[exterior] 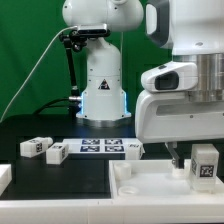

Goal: Assemble one leg

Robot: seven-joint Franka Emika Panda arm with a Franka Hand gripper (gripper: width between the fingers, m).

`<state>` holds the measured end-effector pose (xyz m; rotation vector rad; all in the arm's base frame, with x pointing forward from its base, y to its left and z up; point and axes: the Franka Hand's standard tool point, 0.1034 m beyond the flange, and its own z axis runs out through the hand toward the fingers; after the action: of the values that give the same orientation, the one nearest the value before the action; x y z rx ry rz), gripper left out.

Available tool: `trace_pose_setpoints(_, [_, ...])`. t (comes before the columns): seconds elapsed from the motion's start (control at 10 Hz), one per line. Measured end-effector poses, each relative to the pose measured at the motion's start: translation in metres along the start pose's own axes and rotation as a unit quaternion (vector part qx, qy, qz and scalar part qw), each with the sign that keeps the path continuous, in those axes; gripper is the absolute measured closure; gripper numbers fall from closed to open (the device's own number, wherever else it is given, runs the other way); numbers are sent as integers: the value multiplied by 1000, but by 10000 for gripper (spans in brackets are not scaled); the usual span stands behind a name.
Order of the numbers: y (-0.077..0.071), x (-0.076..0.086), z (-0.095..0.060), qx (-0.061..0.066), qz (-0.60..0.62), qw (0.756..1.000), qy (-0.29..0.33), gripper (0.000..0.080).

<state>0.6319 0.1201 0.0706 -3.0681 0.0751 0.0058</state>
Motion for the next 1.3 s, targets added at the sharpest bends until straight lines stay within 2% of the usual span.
trace_pose_setpoints(0.1, [0, 0, 0, 0, 0, 1000, 0, 270])
trace_pose_setpoints(0.2, [0, 0, 0, 0, 0, 1000, 0, 454])
trace_pose_setpoints(0.3, [0, 0, 0, 0, 0, 1000, 0, 509])
trace_pose_setpoints(0.5, [1, 0, 0, 3, 24, 1000, 4, 509])
trace_pose_setpoints(0.6, [3, -1, 0, 14, 79, 997, 19, 509])
trace_pose_setpoints(0.7, [6, -4, 0, 34, 194, 980, 36, 509])
trace_pose_setpoints(0.9, [5, -8, 1, 47, 322, 944, 51, 509])
trace_pose_setpoints(1.0, [5, -10, 1, 65, 418, 905, 53, 509])
trace_pose_setpoints(1.3, [-6, -15, 4, 84, 583, 807, 31, 508])
